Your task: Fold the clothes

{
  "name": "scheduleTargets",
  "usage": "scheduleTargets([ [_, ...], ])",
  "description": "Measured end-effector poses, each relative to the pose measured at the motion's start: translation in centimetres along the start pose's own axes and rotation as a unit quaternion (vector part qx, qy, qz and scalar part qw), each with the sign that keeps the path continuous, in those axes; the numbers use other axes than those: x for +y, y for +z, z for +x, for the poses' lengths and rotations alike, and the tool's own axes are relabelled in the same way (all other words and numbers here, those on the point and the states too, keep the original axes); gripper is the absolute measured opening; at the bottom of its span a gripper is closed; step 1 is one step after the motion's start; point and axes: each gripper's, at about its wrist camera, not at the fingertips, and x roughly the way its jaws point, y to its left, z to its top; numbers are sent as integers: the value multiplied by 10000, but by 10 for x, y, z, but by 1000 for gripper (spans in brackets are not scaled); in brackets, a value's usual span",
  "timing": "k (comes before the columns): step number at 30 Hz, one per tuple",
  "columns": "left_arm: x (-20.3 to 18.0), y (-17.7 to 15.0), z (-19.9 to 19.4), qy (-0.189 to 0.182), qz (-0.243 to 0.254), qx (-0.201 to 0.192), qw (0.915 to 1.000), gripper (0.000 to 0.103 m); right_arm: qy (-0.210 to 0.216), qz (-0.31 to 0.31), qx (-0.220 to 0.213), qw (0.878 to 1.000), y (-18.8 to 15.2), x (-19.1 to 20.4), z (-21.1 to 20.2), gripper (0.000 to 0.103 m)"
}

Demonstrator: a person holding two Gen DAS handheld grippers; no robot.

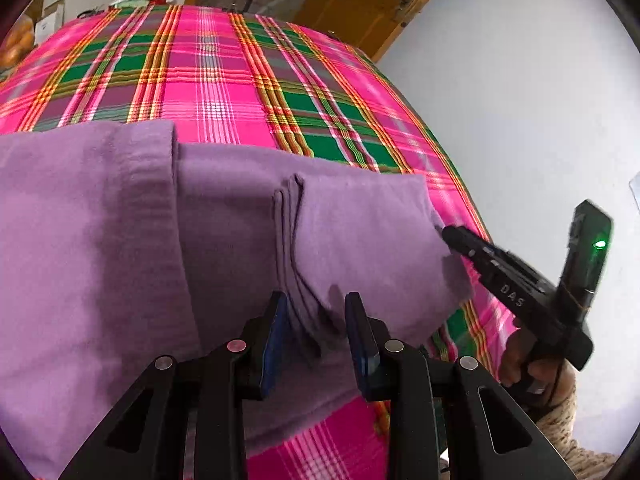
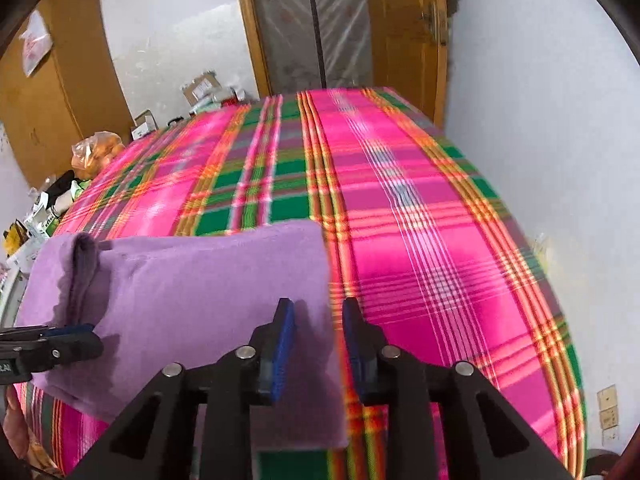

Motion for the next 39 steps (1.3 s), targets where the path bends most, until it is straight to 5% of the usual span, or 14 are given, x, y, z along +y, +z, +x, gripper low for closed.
scheduleTargets([
  [13, 21, -14, -59, -85, -279, -613, 9977, 31, 824, -975, 176, 9917, -29, 94, 1, 26],
  [39, 146, -62, -132, 451, -1776, -1401, 9730, 31, 1128, -1096, 108, 9875, -24, 133, -10, 21],
])
